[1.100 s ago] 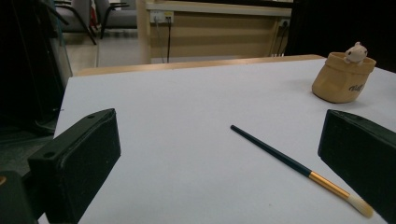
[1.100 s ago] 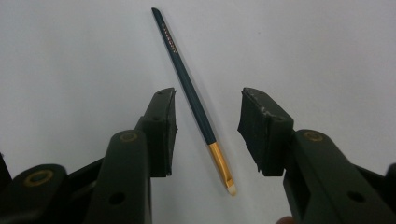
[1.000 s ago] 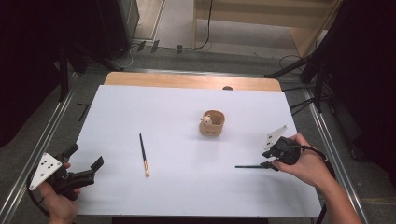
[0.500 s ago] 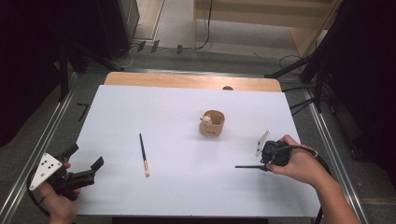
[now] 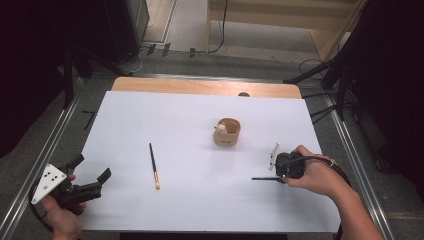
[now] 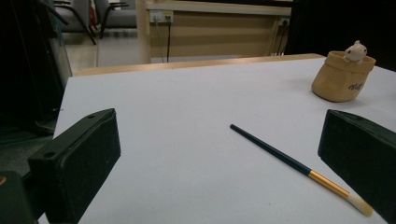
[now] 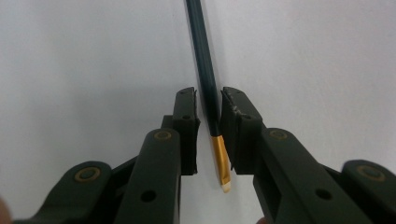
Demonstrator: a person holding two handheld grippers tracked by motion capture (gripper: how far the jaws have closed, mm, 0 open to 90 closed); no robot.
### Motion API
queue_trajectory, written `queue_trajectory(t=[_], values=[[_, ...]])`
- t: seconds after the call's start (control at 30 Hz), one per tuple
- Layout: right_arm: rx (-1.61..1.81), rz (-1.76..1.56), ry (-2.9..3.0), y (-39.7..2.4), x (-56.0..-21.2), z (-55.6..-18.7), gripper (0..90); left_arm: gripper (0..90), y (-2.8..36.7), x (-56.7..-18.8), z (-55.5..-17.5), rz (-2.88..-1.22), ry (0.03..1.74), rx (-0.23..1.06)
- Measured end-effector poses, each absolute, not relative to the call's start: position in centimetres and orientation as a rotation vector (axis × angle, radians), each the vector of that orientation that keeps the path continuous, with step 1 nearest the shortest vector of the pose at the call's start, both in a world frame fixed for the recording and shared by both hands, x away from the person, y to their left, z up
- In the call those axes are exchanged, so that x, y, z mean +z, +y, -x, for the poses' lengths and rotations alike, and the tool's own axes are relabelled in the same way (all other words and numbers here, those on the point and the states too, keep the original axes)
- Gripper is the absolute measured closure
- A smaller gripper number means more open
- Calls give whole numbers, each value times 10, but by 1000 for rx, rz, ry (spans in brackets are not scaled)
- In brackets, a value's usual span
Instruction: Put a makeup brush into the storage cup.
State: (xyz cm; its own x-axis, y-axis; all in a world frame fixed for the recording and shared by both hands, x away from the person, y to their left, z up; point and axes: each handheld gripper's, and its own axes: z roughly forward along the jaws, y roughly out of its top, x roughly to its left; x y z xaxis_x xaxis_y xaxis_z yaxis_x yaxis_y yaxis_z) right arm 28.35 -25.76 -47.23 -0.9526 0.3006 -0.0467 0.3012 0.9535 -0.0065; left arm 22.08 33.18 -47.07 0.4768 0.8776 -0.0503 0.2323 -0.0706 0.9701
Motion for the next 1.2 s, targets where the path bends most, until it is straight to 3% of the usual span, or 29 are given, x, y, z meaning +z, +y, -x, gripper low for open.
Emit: queue_trajectory(t=[0.17,0.67,1.2], values=[[-69,-443,3063,-255,-479,-285,824,0,332,-471,-221,-1591,986,709],[-94,-419,3076,-252,-480,-287,848,0,322,-468,-222,-1625,968,698],[-59,-370,3058,-239,-433,-294,848,15,268,-448,-228,-1744,829,588]])
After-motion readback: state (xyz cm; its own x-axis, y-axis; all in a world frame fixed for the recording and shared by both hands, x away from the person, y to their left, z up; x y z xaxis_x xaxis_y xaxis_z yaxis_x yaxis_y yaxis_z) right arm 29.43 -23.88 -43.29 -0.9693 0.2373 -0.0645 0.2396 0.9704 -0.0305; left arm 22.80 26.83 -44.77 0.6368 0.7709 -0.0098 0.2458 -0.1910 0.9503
